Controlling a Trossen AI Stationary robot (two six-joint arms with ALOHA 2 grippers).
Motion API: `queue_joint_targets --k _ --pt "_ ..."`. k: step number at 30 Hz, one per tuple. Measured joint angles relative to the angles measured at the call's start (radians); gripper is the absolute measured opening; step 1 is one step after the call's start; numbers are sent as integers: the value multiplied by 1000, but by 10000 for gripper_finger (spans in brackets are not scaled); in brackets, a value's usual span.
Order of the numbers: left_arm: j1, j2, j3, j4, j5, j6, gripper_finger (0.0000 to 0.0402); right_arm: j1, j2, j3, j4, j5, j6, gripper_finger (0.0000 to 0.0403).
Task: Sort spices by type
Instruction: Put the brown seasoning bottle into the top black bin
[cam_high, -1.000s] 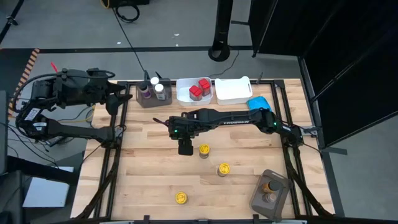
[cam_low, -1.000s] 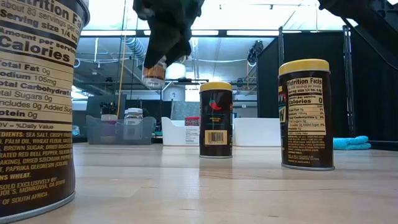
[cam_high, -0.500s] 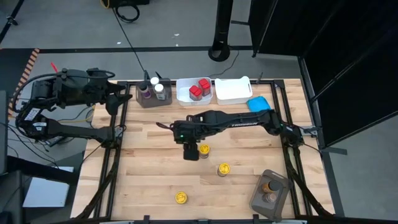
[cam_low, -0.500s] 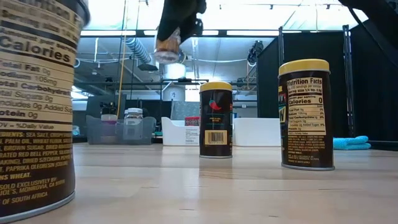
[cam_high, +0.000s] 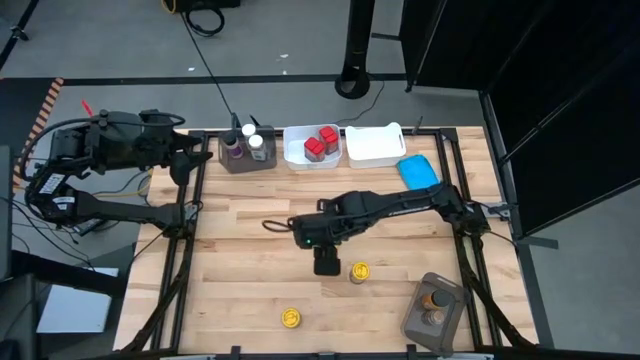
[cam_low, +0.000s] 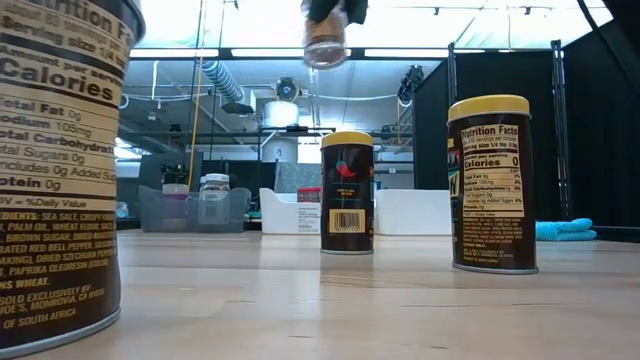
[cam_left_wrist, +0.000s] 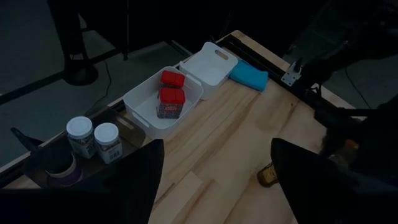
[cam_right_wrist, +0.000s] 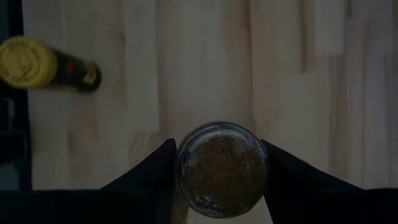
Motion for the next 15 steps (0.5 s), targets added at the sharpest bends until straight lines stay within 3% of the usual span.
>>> queue_joint_targets --k 15 --pt "0 0 0 -2 0 1 301 141 -19 0 -92 0 141 195"
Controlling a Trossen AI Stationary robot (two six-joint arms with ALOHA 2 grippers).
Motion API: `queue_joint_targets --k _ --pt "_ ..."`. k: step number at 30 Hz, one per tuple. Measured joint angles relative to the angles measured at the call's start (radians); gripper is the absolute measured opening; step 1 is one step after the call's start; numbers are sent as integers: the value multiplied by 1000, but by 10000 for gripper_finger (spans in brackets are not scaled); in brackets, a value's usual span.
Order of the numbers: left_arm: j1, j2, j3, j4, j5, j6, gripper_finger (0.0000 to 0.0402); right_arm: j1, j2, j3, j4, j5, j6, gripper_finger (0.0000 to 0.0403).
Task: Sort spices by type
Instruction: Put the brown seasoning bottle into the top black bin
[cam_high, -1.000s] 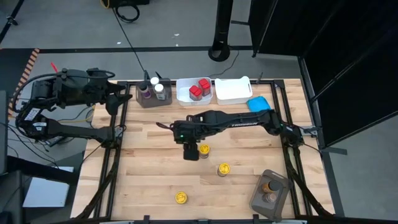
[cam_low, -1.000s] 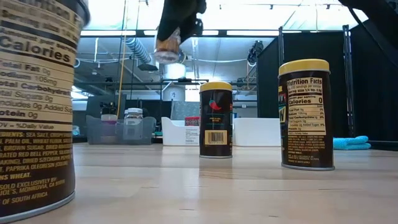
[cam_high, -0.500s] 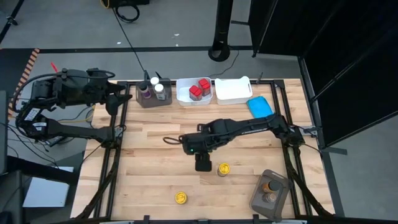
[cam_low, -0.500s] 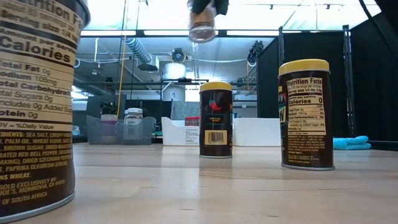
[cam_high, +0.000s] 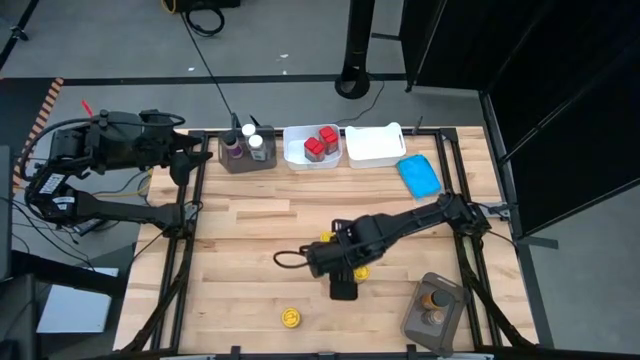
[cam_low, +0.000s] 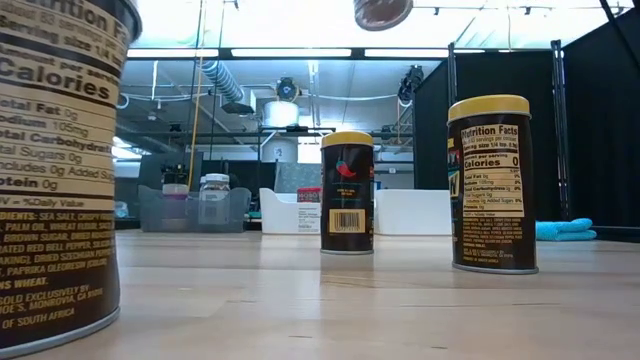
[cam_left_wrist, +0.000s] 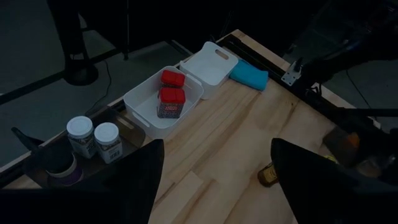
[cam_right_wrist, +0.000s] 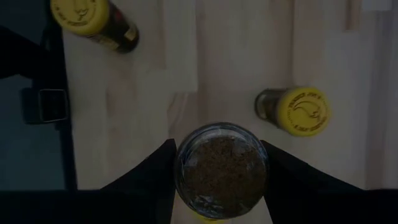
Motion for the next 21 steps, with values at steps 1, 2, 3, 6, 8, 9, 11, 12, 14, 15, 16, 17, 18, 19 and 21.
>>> queue_joint_targets --k 1,2,3,6,8,9,11,12,14,15,16,17,18,19,21 --pt "0 0 0 0 0 0 301 9 0 0 -1 0 10 195" --pt "0 0 0 0 0 0 301 17 0 0 -3 0 22 195" --pt "0 0 0 0 0 0 301 26 0 0 -7 0 31 195" --pt "0 0 0 0 0 0 301 53 -3 0 -33 0 70 195" --pt "0 0 0 0 0 0 301 69 -5 0 -41 0 97 195" --pt "0 0 0 0 0 1 301 78 -6 0 -49 3 106 195" --pt "0 0 0 0 0 16 301 96 -9 0 -67 16 126 196" --pt "0 0 0 0 0 21 301 104 -13 0 -74 20 137 196" --pt "0 0 0 0 0 22 301 120 -17 0 -74 22 157 196" --pt "0 0 0 1 0 22 301 130 -24 0 -75 24 165 196" --pt "0 0 0 1 0 22 301 138 -27 0 -75 31 177 196" --pt "0 0 0 1 0 22 301 146 -33 0 -75 37 188 196" --pt "0 0 0 1 0 22 301 156 -40 0 -76 44 200 196" --pt "0 0 0 1 0 22 301 165 -47 0 -75 53 213 196" --pt "0 0 0 1 0 22 301 184 -67 0 -75 73 243 196"
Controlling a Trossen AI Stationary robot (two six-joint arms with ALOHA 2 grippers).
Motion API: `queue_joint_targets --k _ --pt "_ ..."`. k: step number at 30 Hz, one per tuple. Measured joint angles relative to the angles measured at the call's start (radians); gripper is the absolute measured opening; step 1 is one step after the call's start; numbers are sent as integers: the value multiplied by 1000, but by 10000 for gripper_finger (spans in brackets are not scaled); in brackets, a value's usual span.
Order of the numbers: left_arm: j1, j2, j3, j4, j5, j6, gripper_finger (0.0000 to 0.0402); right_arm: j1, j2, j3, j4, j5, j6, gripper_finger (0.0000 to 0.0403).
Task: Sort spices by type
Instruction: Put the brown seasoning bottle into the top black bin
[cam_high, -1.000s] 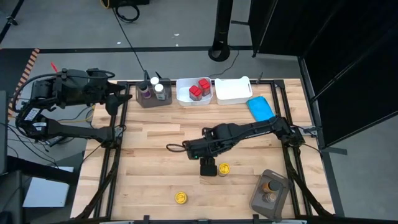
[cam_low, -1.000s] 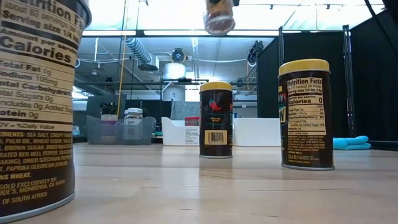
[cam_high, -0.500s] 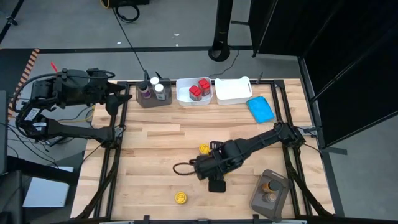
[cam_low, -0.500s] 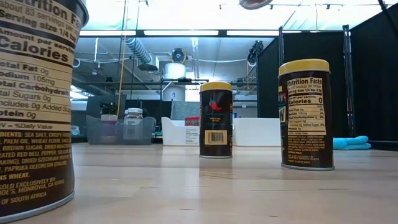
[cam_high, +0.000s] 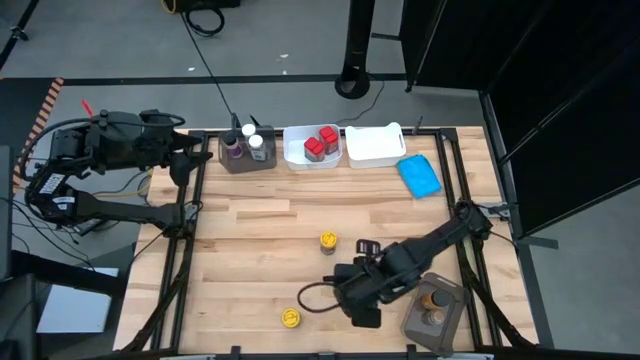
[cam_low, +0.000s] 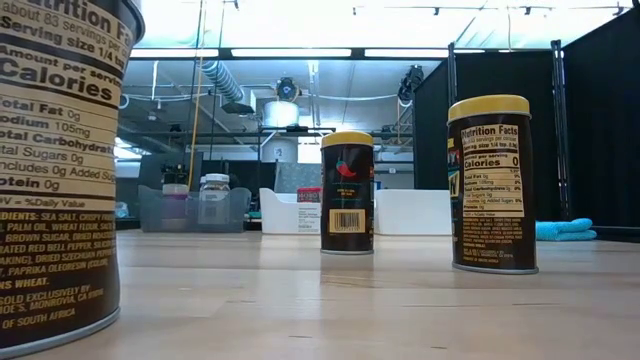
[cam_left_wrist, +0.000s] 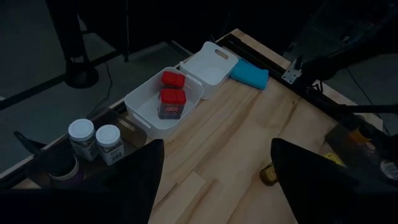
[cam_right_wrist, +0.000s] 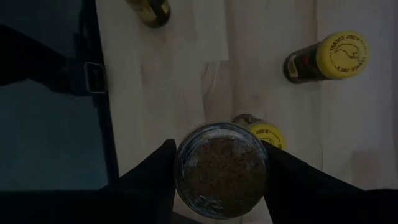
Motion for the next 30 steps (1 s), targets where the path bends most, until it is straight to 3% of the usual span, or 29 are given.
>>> queue_joint_targets --k 6,10,30 --pt "0 0 0 3 0 0 301 44 -68 -9 3 88 76 196" --pt "0 0 0 6 0 0 301 66 -138 -93 1 111 143 196" --pt "0 0 0 6 0 -7 301 283 -593 -832 143 110 793 196"
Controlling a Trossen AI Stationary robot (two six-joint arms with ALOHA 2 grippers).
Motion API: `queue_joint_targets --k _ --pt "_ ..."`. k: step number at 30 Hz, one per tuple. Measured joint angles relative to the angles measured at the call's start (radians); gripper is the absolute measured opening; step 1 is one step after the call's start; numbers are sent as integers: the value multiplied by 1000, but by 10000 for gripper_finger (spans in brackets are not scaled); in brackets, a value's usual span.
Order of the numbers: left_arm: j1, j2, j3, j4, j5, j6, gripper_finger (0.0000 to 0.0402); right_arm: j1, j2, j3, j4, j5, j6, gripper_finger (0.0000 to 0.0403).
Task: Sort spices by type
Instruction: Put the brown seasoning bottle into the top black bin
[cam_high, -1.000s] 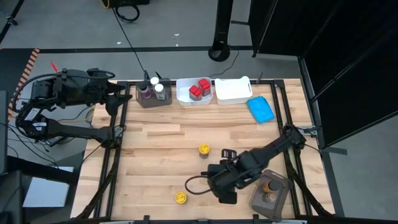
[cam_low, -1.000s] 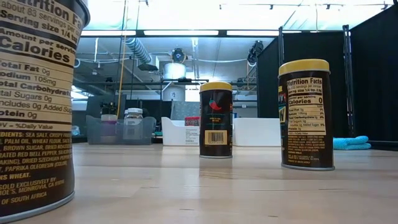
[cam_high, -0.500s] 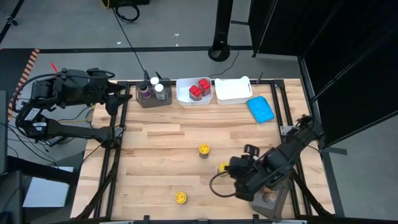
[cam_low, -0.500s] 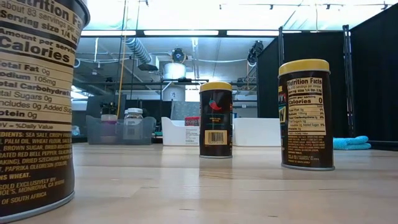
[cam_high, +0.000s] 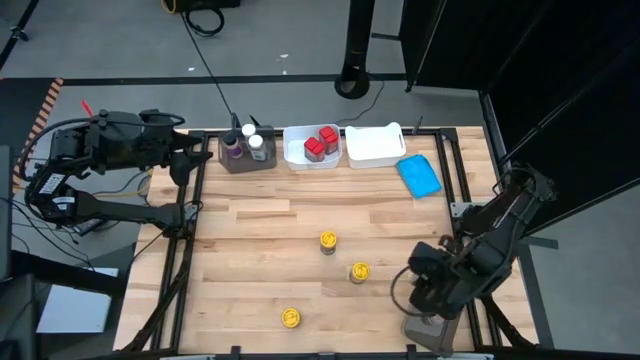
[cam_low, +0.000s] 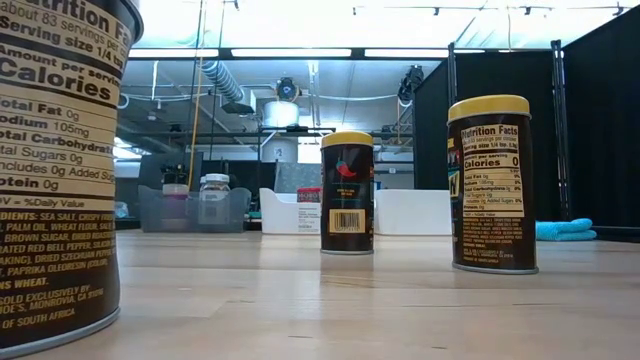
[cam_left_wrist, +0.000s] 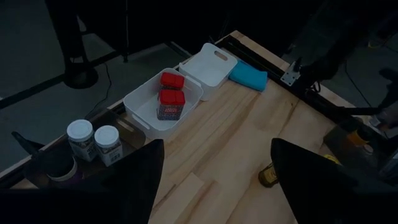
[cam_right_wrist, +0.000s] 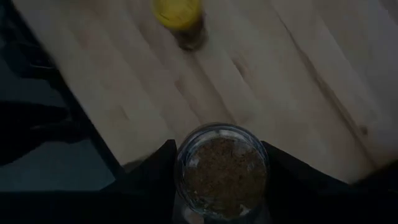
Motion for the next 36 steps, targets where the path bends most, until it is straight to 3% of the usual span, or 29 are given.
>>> queue_joint_targets --k 10,26,36 --pt "0 0 0 0 0 -3 301 110 -131 -200 65 -2 300 196" --pt "0 0 0 0 0 -3 301 114 28 -244 414 -63 235 196" --pt "0 0 0 0 0 -3 301 162 91 -245 415 -63 285 196"
